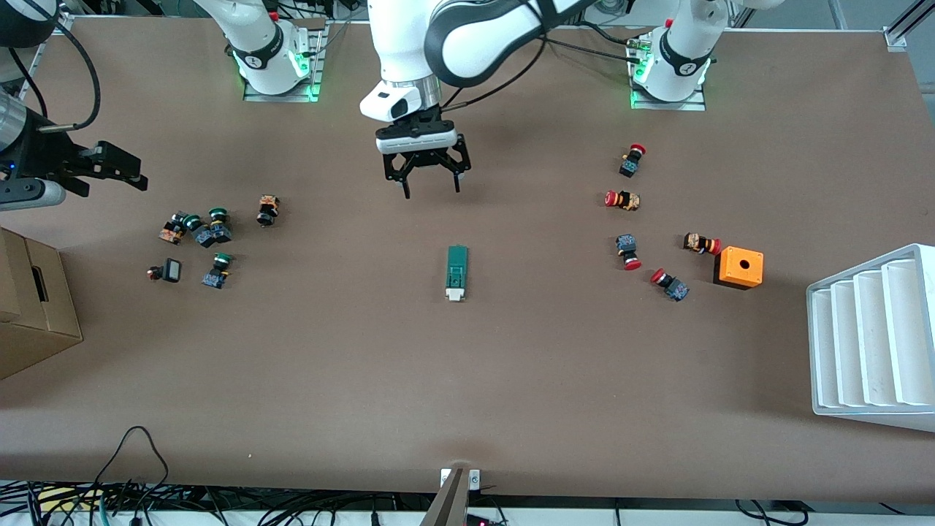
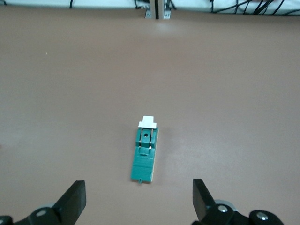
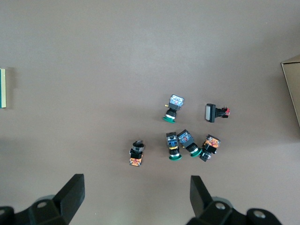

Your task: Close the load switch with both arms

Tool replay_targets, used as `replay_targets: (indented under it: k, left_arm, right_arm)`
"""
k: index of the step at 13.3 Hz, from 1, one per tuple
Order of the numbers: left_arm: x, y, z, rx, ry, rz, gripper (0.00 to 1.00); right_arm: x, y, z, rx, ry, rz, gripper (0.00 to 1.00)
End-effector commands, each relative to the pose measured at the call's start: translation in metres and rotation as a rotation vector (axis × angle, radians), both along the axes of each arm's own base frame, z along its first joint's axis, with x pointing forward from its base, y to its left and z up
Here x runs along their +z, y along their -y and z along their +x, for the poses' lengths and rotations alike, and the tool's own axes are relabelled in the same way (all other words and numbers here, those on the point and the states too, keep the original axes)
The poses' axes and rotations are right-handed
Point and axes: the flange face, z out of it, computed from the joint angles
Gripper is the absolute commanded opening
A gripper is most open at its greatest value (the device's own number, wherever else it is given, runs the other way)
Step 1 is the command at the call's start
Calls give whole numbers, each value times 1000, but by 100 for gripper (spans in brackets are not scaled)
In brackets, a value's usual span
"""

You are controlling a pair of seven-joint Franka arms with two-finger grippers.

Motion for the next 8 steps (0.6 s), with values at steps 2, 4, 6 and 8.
replay_targets:
  k: [2, 4, 6, 8]
  left_arm:
    - [69, -58, 54, -85, -184, -48, 100]
    - [94, -103, 83, -118, -248, -76, 100]
    - [108, -156, 111, -148, -308, -68, 100]
    - [121, -207, 132, -235, -344, -15, 100]
  right_arm:
    - [4, 2, -8, 33, -1, -12, 99]
    - [7, 2, 1, 46, 0, -11, 99]
    - [9, -1, 5, 106, 8, -7, 99]
    - [9, -1, 13, 110, 13, -8, 99]
